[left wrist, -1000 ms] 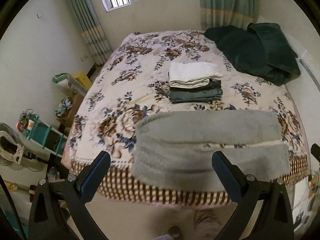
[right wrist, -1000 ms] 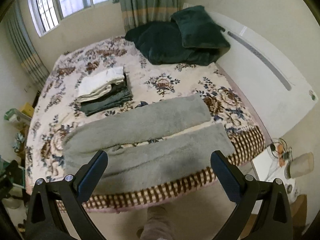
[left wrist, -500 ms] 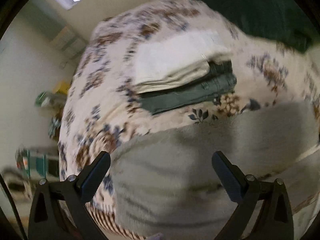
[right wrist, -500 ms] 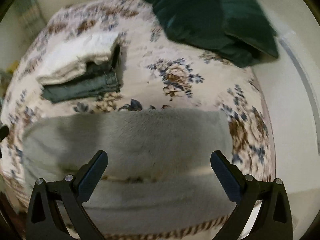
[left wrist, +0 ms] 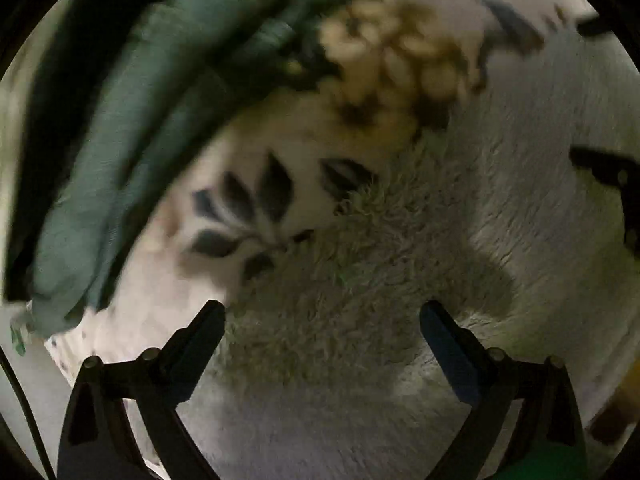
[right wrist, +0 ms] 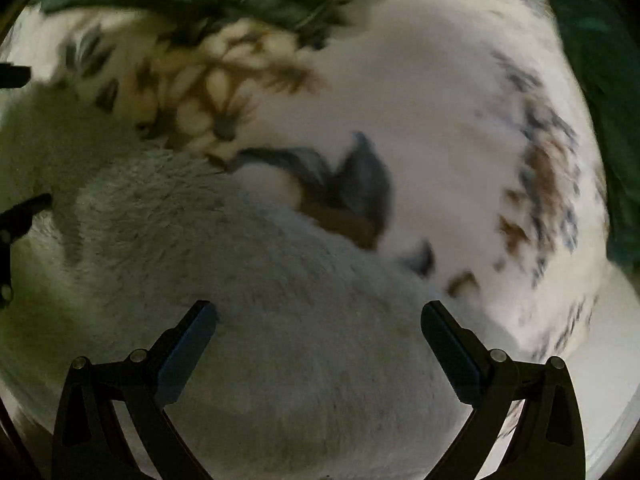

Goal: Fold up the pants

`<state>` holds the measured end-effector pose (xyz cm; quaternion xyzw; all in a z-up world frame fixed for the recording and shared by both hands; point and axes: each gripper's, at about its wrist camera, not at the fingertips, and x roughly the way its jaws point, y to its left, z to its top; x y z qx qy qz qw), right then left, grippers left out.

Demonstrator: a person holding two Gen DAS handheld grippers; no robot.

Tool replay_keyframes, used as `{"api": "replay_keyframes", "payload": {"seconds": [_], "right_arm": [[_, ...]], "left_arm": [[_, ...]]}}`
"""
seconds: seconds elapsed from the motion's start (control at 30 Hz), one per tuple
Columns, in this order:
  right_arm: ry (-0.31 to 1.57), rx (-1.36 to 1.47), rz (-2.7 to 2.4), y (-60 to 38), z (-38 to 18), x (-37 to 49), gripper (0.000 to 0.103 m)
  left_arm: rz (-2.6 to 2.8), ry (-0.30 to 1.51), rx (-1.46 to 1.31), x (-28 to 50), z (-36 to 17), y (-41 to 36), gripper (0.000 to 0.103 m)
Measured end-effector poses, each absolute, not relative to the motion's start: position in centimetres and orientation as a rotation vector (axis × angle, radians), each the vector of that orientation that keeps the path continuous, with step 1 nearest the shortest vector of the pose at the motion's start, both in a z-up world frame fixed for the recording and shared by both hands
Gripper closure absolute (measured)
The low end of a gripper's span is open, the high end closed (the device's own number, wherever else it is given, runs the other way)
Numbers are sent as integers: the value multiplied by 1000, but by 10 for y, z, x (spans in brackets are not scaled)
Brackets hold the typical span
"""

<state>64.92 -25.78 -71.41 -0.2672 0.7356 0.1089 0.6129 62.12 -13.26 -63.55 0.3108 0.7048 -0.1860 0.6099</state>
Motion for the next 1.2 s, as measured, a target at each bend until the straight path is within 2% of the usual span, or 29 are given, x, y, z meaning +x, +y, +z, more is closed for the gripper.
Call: {"api": "replay_keyframes", "payload": {"seconds": [0.03, 0.1, 0.13, 0.17, 0.2, 0.23, 0.27, 0.3, 0.33, 0.37, 0.4, 0.47, 0.63, 0.83, 0.9, 1.0, 1.2], "right_arm": [[1711, -621, 269, -257, -722, 650, 0], [1733, -618, 280, -256, -735, 649, 3], [1740, -616, 293, -256, -740, 648, 5], [1740, -608, 306, -255, -744, 645, 12], [1744, -601, 316, -259, -744, 647, 23], [1747, -588, 326, -258, -746, 644, 29], [1751, -565, 327, -259, -746, 642, 43], [1750, -537, 326, -260, -746, 638, 58], [1742, -523, 319, -261, -745, 636, 66], [1725, -502, 306, -263, -743, 632, 83], [1716, -481, 299, -266, -743, 628, 90], [1696, -437, 278, -271, -737, 621, 96], [1609, -361, 215, -288, -697, 590, 97], [1483, -340, 156, -300, -621, 542, 98], [1450, -353, 134, -291, -583, 543, 98], [1415, -356, 106, -280, -552, 500, 98], [1418, -346, 68, -266, -532, 388, 98]], "left_arm": [[-454, 1635, 724, 621, -641, -132, 4], [-487, 1640, 709, 622, -644, -133, 11], [-503, 1647, 692, 623, -646, -134, 20], [-512, 1652, 675, 624, -646, -133, 30], [-526, 1659, 655, 627, -646, -132, 35], [-541, 1661, 640, 626, -646, -132, 46], [-545, 1657, 623, 625, -645, -132, 57], [-549, 1656, 600, 625, -642, -130, 62], [-551, 1658, 576, 625, -639, -128, 75], [-543, 1656, 557, 624, -635, -126, 84], [-535, 1655, 535, 626, -627, -118, 89], [-507, 1633, 504, 626, -614, -113, 92], [-440, 1559, 420, 606, -570, -107, 93], [-345, 1492, 280, 556, -504, -96, 93], [-318, 1481, 237, 531, -505, -99, 93], [-277, 1466, 180, 488, -496, -99, 93], [-244, 1505, 48, 391, -494, -79, 93]]}}
